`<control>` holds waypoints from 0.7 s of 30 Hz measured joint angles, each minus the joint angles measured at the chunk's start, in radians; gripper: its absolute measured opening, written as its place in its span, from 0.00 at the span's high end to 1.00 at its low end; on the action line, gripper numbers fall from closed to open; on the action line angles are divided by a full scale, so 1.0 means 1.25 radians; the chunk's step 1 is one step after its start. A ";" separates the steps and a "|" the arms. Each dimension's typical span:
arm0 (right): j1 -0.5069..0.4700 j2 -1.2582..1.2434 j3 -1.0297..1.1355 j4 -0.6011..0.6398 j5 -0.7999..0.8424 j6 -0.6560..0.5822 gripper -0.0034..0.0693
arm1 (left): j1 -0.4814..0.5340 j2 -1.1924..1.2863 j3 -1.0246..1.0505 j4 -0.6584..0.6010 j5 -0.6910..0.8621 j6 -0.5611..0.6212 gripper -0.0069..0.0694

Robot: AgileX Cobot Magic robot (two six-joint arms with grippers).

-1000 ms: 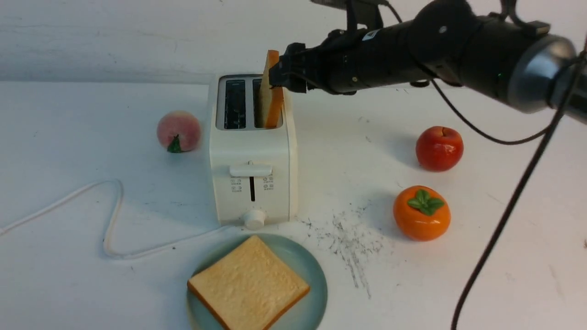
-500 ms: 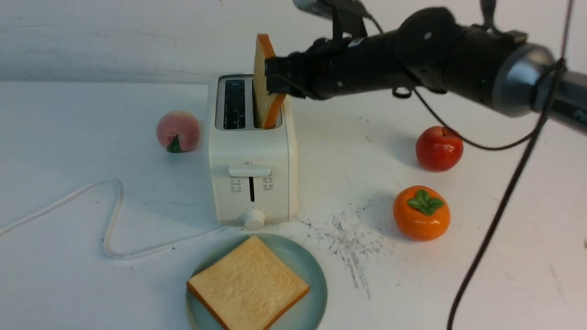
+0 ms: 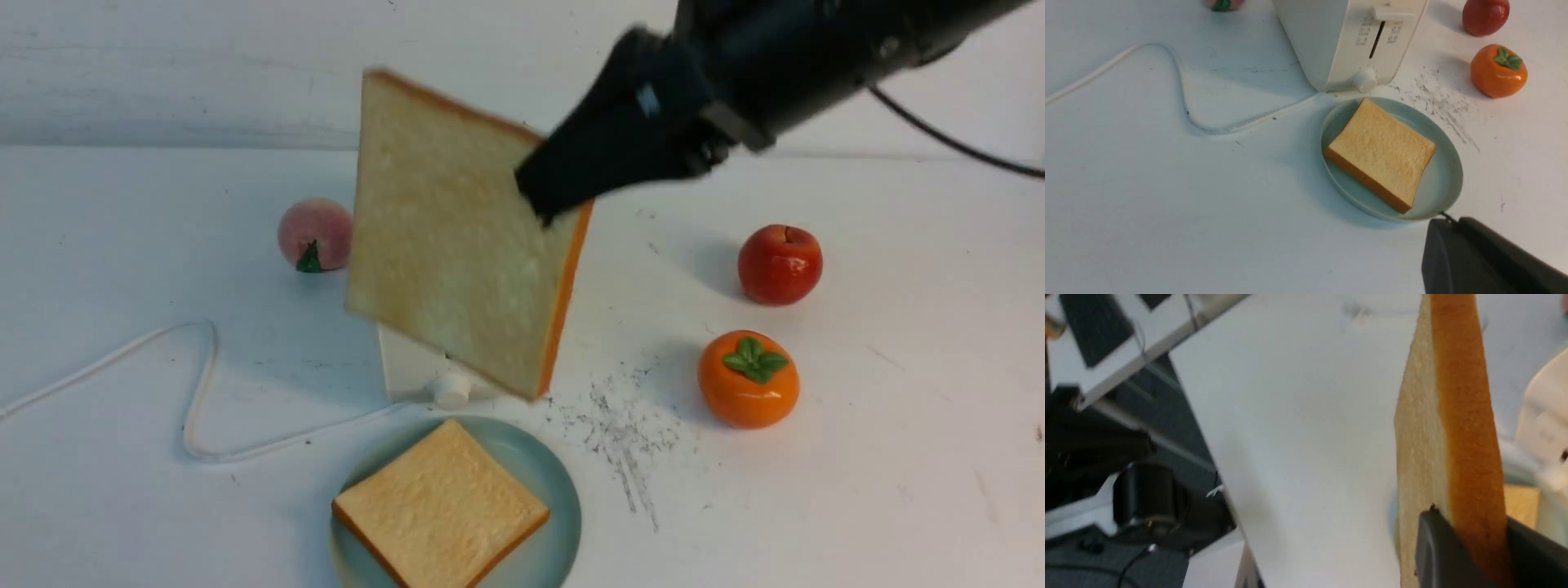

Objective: Take toasted bread from bread machine on white table place on plate.
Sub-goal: 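Place the held slice of bread on top of the slice on the plate with the right gripper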

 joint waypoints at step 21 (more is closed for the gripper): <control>0.018 0.242 0.253 0.176 -0.146 -0.212 0.79 | 0.000 0.000 0.087 0.031 -0.048 0.001 0.93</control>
